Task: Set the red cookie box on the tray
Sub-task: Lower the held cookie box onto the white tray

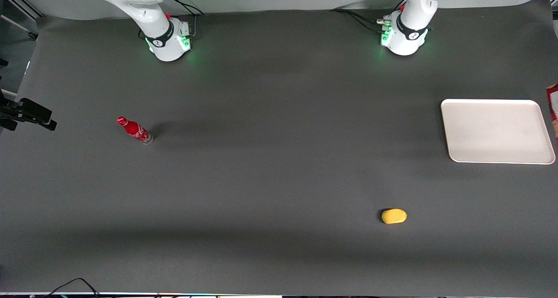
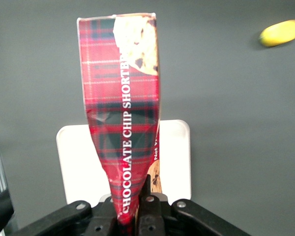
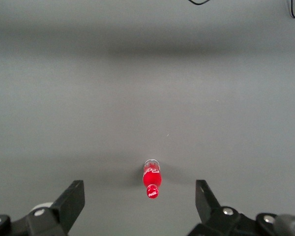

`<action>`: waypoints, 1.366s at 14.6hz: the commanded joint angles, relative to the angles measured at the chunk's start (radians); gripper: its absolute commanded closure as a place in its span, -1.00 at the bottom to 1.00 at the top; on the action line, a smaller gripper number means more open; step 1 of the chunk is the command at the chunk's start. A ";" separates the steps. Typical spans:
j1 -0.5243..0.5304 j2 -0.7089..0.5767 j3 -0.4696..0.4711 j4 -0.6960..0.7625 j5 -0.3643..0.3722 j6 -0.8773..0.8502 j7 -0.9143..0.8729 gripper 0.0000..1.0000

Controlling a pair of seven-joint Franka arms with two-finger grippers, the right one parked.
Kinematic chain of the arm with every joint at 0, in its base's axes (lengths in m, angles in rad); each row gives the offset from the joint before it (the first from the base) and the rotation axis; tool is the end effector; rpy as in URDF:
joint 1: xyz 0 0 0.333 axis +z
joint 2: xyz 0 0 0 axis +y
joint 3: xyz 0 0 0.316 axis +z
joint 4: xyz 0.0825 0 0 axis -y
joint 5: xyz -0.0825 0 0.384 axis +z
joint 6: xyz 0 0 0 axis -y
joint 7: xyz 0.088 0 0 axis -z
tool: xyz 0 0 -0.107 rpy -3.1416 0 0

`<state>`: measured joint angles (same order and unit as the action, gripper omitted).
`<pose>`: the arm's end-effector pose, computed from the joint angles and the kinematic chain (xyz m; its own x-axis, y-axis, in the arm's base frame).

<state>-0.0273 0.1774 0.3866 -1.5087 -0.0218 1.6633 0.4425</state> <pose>0.5788 0.1950 0.5655 0.9959 -0.0856 -0.0281 -0.0866 -0.9956 -0.0364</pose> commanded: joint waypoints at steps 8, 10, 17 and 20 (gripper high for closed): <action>0.231 0.123 0.127 -0.226 -0.150 0.353 0.451 1.00; 0.272 0.151 0.129 -0.278 -0.196 0.453 0.548 1.00; 0.336 0.329 0.129 -0.303 -0.240 0.613 0.605 1.00; 0.340 0.349 0.129 -0.361 -0.288 0.694 0.647 1.00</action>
<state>0.3061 0.5247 0.5144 -1.8180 -0.2664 2.2830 1.0333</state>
